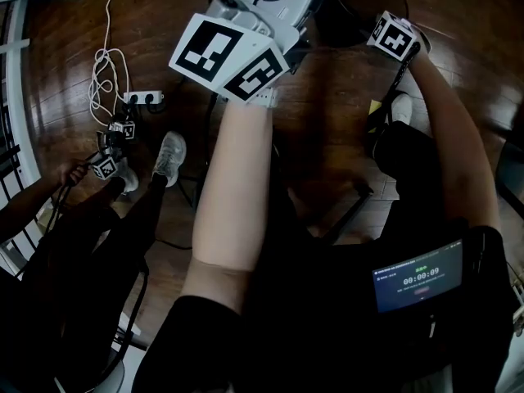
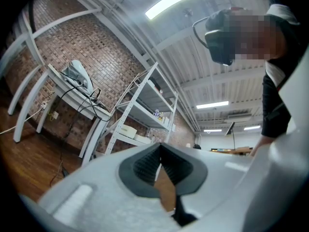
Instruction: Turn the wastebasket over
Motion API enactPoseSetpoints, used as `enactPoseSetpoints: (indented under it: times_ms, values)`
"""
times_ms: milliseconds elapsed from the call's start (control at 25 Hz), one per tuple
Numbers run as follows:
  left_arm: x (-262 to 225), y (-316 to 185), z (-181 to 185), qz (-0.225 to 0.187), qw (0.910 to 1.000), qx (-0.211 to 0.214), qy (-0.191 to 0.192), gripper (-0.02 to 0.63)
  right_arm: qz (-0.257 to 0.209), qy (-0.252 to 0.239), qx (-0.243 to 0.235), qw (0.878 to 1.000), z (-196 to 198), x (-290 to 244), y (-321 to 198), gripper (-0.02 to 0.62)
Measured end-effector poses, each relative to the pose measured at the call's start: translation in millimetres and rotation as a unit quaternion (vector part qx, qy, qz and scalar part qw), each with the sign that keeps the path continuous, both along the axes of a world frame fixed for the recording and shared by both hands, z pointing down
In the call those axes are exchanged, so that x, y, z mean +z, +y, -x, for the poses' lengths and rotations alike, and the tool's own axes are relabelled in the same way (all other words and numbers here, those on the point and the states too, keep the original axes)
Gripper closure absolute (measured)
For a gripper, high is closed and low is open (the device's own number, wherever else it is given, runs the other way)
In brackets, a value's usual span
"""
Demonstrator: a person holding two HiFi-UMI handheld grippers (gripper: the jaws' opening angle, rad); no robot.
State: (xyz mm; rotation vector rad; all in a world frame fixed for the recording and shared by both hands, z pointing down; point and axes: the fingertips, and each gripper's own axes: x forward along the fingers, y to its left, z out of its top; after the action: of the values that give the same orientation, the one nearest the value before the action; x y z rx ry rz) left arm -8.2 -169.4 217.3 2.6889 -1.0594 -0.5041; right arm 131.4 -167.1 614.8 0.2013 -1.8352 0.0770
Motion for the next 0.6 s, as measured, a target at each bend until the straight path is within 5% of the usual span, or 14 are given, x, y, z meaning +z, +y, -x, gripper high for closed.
enactPoseSetpoints:
  times_ms: [320,600]
  values:
    - [3,0,-1,0.006,0.9999,0.001,-0.01,0.604,-0.02,0.064,-0.134,0.989,7,18,37,0.569]
    - [3,6,-7,0.007,0.9998,0.005,-0.02,0.604,-0.032,0.078,-0.156,0.984,0,29,50,0.565]
